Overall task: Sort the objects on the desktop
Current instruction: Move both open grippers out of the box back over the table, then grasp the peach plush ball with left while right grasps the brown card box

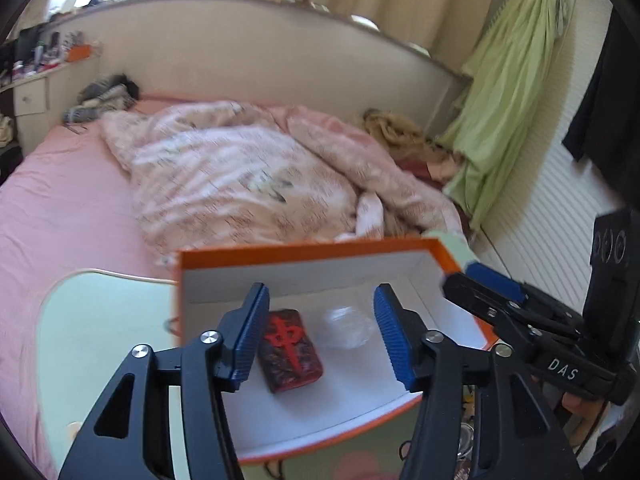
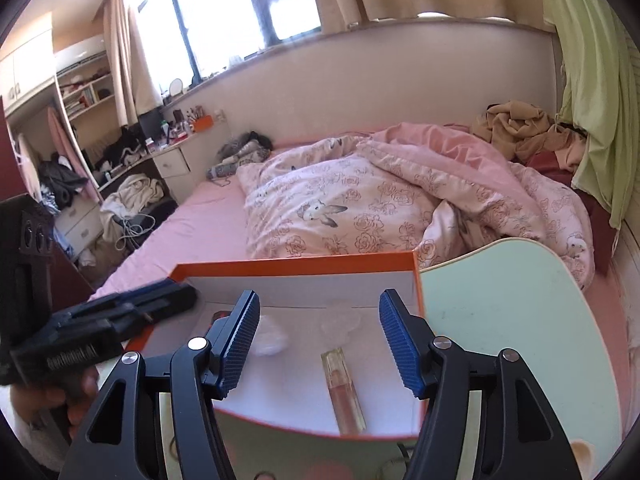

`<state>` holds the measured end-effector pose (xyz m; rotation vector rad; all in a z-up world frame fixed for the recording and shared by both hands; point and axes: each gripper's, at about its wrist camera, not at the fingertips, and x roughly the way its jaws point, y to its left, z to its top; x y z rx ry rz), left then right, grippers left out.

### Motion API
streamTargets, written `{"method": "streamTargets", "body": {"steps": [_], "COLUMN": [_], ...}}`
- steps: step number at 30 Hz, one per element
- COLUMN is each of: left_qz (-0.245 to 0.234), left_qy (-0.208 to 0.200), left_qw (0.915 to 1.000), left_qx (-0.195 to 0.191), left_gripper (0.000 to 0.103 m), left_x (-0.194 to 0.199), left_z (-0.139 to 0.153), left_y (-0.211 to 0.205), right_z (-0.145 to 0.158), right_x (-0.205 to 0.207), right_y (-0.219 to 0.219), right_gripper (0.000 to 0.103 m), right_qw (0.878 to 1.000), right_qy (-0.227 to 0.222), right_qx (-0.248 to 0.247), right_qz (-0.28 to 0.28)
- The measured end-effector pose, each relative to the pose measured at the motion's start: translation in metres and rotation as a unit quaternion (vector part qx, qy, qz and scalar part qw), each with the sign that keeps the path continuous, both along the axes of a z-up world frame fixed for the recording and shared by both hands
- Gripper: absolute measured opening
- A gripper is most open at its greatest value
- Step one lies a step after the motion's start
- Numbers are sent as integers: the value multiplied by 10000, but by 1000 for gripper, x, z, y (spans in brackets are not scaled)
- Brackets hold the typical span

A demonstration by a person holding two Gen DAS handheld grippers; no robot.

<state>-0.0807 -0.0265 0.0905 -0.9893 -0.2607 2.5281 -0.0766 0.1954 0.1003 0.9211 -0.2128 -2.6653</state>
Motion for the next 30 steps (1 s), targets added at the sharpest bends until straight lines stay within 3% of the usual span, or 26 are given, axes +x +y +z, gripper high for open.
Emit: {"method": "streamTargets", "body": {"steps": [5, 9, 19, 24, 27, 30], "left_qz": [182, 171, 28, -333, -157, -167], "left_qy": [181, 91, -41, 95, 145, 4], "left_qw": [9997, 9998, 9997, 9988, 9973, 9979], "left_qx": [45, -102, -237, -350, -709, -619], "left_gripper": [56, 56, 56, 56, 56, 56], "left_x": [42, 86, 182, 197, 197, 193], "left_z": [17, 11, -46, -58, -66, -75], "left_y": [-31, -45, -29, -7, 0, 0], "right_z": [19, 20, -32, -50, -58, -66], "right_x": [37, 74, 158, 184, 191, 190], "right_y": [14, 30, 28, 2, -18, -26], "right_gripper": [62, 62, 60, 60, 60, 60], "right_qw": [9997, 9993, 9995, 10000, 9983, 9979], "right_qy": [236, 277, -18, -2, 143, 56], "right_qx": [-79, -172, -126, -49, 556, 639], "right_qz": [-45, -199, -276, 51, 24, 58]}}
